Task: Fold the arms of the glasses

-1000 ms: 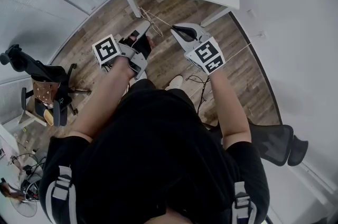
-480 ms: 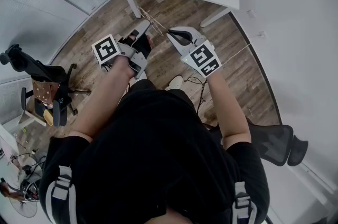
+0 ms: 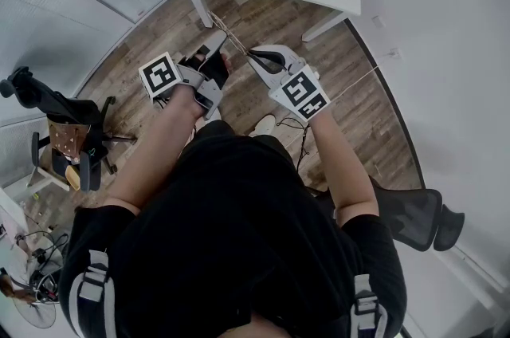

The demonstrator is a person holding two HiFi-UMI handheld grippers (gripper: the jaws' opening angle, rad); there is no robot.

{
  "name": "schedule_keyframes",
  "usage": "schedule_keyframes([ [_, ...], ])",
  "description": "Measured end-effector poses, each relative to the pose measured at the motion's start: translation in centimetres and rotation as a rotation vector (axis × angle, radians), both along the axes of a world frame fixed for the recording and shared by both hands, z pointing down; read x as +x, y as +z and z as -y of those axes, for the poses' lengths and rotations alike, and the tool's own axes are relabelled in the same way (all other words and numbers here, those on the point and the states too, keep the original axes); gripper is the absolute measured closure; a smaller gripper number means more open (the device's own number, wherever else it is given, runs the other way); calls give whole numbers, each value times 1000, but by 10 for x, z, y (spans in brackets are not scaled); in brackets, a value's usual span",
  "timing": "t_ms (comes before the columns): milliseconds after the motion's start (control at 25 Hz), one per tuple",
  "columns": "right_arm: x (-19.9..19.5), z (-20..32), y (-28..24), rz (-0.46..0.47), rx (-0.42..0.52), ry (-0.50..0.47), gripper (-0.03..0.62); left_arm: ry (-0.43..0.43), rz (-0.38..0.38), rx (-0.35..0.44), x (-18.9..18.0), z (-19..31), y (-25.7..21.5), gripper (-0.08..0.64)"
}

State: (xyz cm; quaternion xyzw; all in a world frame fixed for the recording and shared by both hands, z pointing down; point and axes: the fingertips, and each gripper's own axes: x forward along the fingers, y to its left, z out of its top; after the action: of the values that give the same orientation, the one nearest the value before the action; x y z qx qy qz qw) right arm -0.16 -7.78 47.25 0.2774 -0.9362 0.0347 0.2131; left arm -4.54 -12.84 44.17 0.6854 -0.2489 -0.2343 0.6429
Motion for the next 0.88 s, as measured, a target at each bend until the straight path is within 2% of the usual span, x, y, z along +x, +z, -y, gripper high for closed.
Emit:
schedule_keyframes([
  [200,-1,0,2,4,1,-7,565,-5,-2,-3,0,1,1,548],
  [360,6,4,-4,34,6,30,523,-9,9,-3,-2,1,2,548],
  [560,25,8,-15,80,25,73,515,-19,14,-2,-4,1,4,548],
  [760,43,14,-48,208,101,151,523,-12,28,15,-3,3,6,548],
  [880,53,12,-72,283,169,206,566,-5,32,16,-2,1,7,548],
])
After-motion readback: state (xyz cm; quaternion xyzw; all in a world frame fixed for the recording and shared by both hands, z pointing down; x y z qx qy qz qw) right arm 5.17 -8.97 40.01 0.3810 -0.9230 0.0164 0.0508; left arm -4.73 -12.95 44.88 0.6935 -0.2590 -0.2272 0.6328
